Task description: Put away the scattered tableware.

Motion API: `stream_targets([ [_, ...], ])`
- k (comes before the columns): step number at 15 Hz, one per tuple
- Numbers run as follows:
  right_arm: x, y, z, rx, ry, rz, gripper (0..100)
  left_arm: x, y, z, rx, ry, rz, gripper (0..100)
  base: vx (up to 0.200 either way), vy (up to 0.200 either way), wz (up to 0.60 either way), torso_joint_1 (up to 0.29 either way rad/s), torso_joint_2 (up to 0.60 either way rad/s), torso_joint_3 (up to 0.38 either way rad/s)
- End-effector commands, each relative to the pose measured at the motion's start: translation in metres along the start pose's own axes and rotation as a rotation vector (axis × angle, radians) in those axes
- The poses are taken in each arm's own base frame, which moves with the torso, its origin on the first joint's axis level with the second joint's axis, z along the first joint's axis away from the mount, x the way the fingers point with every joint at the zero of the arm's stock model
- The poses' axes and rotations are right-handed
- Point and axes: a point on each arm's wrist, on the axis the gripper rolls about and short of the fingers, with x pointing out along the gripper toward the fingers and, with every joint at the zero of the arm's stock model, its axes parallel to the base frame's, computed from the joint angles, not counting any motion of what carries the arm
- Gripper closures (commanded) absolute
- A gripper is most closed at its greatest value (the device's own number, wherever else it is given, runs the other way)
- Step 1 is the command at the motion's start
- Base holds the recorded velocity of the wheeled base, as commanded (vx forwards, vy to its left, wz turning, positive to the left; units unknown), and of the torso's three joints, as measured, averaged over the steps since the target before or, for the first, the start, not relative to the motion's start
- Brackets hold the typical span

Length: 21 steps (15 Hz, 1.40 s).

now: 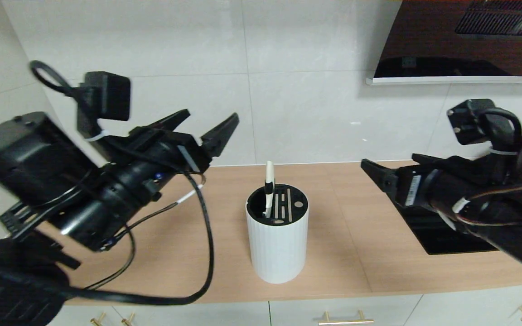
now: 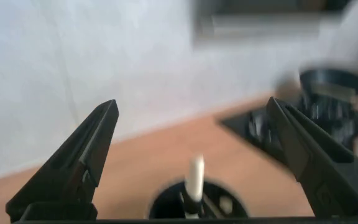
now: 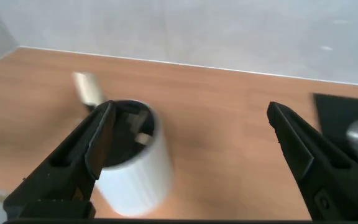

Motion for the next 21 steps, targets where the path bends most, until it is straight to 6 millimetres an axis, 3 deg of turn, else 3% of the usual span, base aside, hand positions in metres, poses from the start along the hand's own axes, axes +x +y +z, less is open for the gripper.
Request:
stream_targets([
  [1, -0.066, -0.055, 0.003, 0.033, -0.092, -0.140, 0, -0.084, 0.013, 0.028, 0.006, -0.050, 0.075, 0, 0.000, 0.000, 0.00, 0.000, 0.00, 0.000],
  [5, -0.144, -0.088, 0.000, 0.056, -0.274, -0.212, 0, -0.168, 0.017, 0.035, -0.022, -0.024, 0.190, 0, 0.000, 0.000, 0.00, 0.000, 0.00, 0.000],
  [8, -0.202, -0.095, -0.030, 0.054, -0.312, -0.216, 0, -0.243, 0.011, 0.035, -0.027, -0.043, 0.264, 0, 0.000, 0.000, 0.00, 0.000, 0.00, 0.000],
  [11, -0.239, -0.096, -0.052, 0.047, -0.351, -0.245, 0, -0.293, 0.002, 0.019, -0.010, -0.024, 0.305, 0, 0.000, 0.000, 0.00, 0.000, 0.00, 0.000],
  [13, -0.251, -0.094, -0.063, 0.032, -0.381, -0.267, 0, -0.309, -0.003, 0.008, 0.003, -0.021, 0.325, 0, 0.000, 0.000, 0.00, 0.000, 0.00, 0.000],
  [15, -0.260, -0.088, -0.086, -0.005, -0.380, -0.264, 0, -0.311, -0.003, 0.001, 0.000, -0.031, 0.369, 0, 0.000, 0.000, 0.00, 0.000, 0.00, 0.000],
  [17, -0.263, -0.085, -0.091, -0.016, -0.394, -0.270, 0, -0.311, -0.004, 0.000, 0.014, -0.046, 0.416, 0, 0.000, 0.000, 0.00, 0.000, 0.00, 0.000],
  [19, -0.263, -0.085, -0.103, -0.012, -0.392, -0.288, 0, -0.317, -0.005, -0.023, 0.040, -0.042, 0.474, 0, 0.000, 0.000, 0.00, 0.000, 0.00, 0.000],
  [21, -0.249, -0.091, -0.132, -0.058, -0.275, -0.336, 0, -0.319, 0.001, -0.050, 0.048, 0.075, 0.506, 0, 0.000, 0.000, 0.00, 0.000, 0.00, 0.000],
])
